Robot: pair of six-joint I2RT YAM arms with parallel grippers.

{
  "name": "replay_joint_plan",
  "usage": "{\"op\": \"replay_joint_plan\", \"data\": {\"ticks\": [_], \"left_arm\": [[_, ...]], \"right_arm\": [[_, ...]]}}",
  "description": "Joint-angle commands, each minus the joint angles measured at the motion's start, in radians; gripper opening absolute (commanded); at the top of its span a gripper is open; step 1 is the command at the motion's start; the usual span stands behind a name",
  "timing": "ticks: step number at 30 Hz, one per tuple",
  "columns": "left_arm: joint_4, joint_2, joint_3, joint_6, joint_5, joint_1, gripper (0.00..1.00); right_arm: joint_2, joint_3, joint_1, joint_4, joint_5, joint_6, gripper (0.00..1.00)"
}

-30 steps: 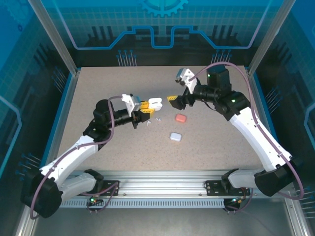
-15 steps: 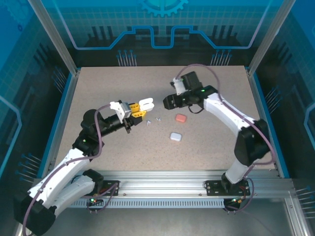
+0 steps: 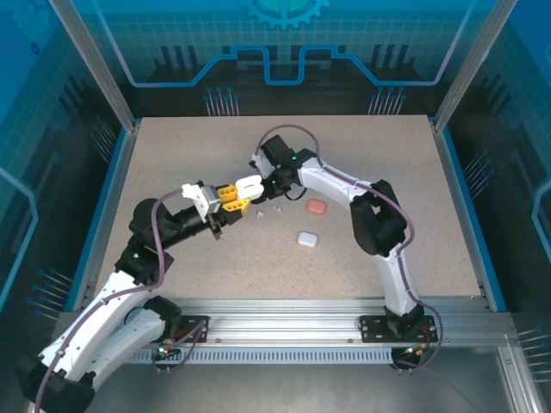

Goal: Insert the wireless bluetooth earbuds into the charging case

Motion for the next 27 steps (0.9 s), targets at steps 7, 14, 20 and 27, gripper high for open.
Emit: {"op": "replay_joint_plan", "data": {"ticks": [7,14,20,27], "left_arm": [[-0.016,-0.011,0.032,0.006,0.011,-0.006,0.07],[-0.015,-0.004,0.031,0.002,0.011,-0.007,0.07],[-0.017,-0.001,0.032,0.001,0.008,-0.007,0.07],[-0.016,0.007,0.032,0.000,0.008,-0.007,0.07]], "right_arm": [[0.140,0.092,0.016,-0.107,-0.052,-0.039,0.49],[0.177,0.089,0.019,-0.140,-0.061,-0.046,0.49],[0.187,0.089,0.020,-0.146,-0.068,-0.051,0.46],[0.178,0.081,0.022,-0.159,-0.084,-0.060,0.40]]}}
